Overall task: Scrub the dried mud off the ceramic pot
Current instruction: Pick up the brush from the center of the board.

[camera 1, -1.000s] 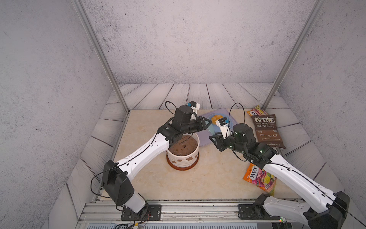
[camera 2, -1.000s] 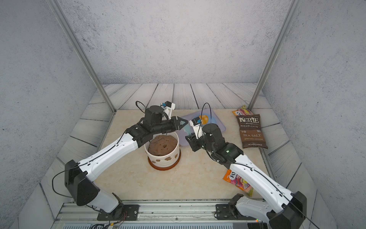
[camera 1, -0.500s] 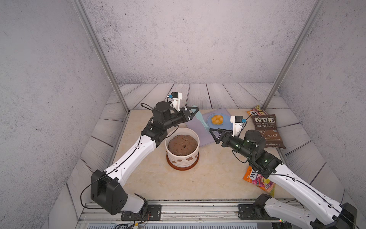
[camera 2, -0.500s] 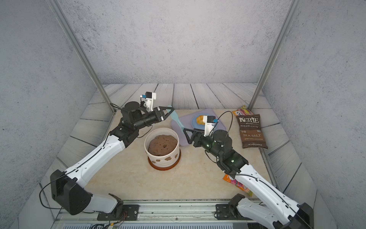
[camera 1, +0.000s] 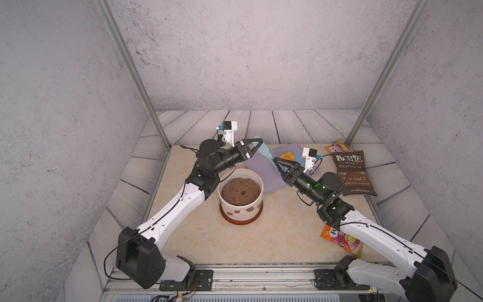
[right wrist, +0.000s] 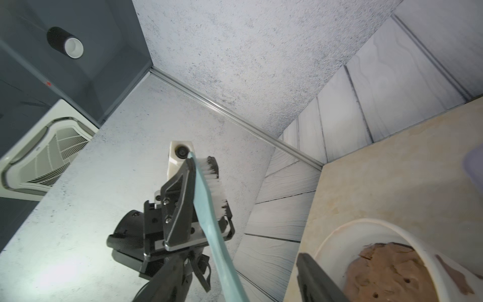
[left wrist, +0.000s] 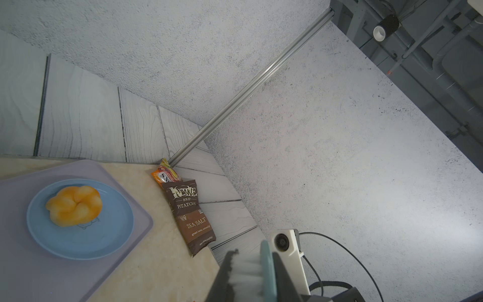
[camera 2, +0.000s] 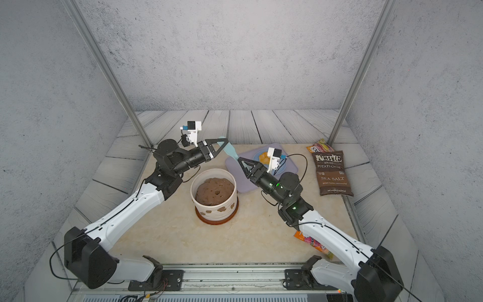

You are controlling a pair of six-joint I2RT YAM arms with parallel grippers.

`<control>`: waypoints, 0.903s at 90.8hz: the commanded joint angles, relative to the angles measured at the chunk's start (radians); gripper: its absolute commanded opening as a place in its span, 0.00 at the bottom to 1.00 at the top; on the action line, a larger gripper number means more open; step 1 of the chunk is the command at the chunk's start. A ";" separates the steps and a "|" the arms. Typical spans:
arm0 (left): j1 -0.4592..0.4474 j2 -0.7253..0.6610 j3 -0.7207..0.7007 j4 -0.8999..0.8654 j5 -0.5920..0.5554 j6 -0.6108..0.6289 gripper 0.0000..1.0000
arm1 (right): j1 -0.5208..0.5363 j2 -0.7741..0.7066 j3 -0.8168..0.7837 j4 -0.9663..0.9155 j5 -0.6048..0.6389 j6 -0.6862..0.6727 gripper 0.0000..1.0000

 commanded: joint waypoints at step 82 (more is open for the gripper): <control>0.033 -0.132 -0.040 -0.350 -0.093 0.138 0.87 | -0.038 -0.005 0.049 0.010 -0.191 -0.119 0.00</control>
